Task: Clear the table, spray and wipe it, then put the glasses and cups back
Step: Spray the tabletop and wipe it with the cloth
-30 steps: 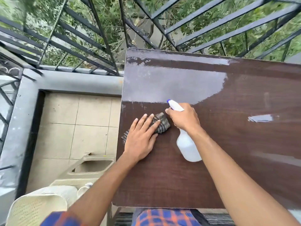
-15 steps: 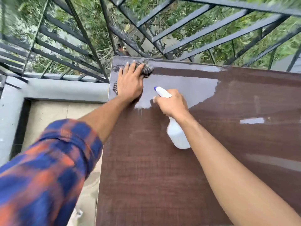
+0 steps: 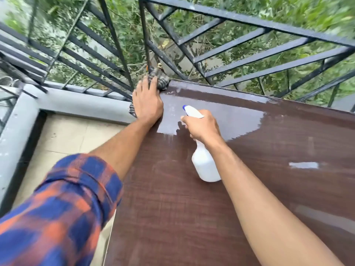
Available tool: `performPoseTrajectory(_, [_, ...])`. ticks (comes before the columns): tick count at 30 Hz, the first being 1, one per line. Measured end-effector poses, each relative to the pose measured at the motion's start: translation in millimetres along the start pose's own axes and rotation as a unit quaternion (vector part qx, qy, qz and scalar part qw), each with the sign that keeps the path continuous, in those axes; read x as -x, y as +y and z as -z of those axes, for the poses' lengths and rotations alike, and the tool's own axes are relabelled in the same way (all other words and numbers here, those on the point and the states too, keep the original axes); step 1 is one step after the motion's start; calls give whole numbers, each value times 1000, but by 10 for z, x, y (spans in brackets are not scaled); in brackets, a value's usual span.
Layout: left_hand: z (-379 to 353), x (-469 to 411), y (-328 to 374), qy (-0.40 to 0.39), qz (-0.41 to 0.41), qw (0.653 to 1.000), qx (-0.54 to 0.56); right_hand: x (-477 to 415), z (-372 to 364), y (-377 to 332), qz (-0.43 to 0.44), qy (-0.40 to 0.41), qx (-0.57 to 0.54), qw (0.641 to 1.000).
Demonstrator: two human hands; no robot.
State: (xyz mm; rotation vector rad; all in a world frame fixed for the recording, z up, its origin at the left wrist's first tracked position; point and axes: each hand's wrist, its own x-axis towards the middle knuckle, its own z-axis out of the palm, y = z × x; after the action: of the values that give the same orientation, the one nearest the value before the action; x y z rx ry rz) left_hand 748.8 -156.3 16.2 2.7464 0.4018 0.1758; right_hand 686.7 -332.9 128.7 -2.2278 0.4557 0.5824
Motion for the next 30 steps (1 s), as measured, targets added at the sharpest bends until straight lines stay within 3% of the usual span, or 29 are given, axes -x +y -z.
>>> performPoseTrajectory(4, [138, 561, -161, -4, 55, 998, 13, 158, -105, -18, 17, -12, 2, 1000])
performPoseTrajectory(17, [553, 3320, -662, -17, 108, 992, -68, 1243, -287, 433, 98, -118, 52, 987])
performPoseTrajectory(23, [650, 4492, -770, 43, 191, 978, -68, 1881, -389, 925, 135, -179, 91, 970])
performPoseTrajectory(30, [559, 4938, -588, 86, 277, 957, -3, 2246, -239, 1475, 150, -200, 118, 961])
